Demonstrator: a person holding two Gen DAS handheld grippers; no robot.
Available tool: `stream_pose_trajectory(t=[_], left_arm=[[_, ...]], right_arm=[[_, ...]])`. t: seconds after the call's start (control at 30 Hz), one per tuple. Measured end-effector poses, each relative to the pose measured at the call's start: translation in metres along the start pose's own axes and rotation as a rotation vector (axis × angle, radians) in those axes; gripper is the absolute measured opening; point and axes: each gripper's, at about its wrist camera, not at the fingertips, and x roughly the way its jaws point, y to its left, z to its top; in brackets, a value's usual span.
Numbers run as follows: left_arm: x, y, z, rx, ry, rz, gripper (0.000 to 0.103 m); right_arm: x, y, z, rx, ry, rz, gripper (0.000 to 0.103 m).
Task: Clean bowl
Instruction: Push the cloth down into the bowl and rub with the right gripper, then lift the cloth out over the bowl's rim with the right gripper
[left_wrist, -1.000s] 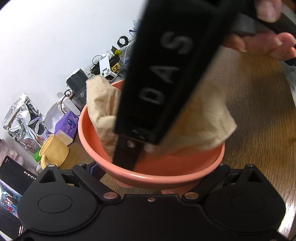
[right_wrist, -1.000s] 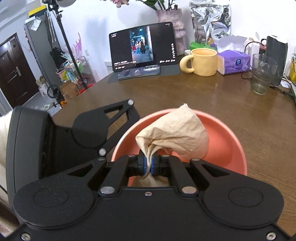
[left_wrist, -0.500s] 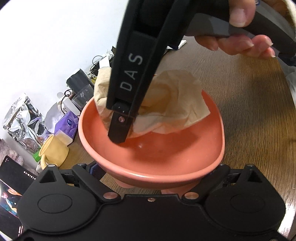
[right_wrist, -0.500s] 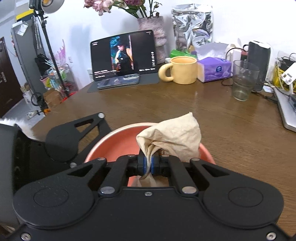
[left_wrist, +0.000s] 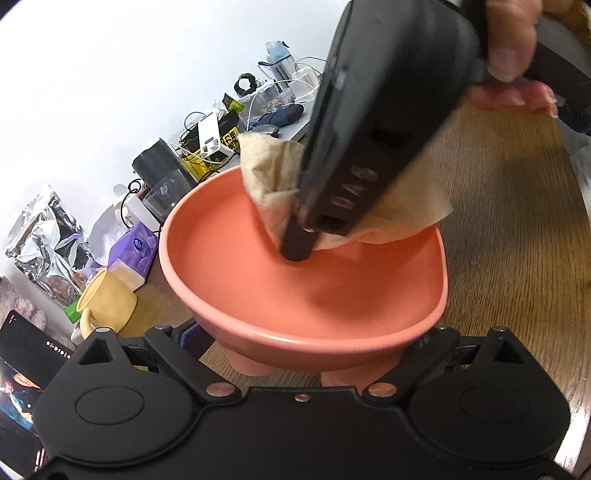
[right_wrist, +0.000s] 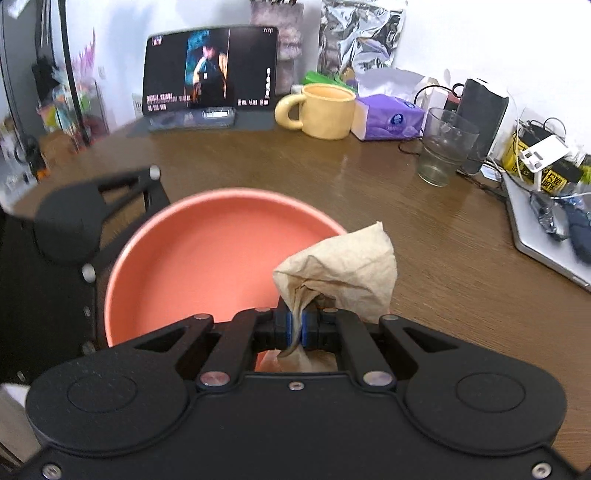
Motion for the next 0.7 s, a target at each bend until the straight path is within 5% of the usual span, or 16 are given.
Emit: stream_pose_trajectory(t=[0.37,0.7], left_arm=[[0.001,0.008,0.001,-0.003,0.004,0.002,0.095],[0.007,0.014,0.0,-0.006,0.006,-0.001,0.095]], right_arm=[[0.001,0.007,-0.009,0.016,0.065,0.089,0.005],[-0.013,0.002,0.001,0.097,-0.052,0.23,0.005]])
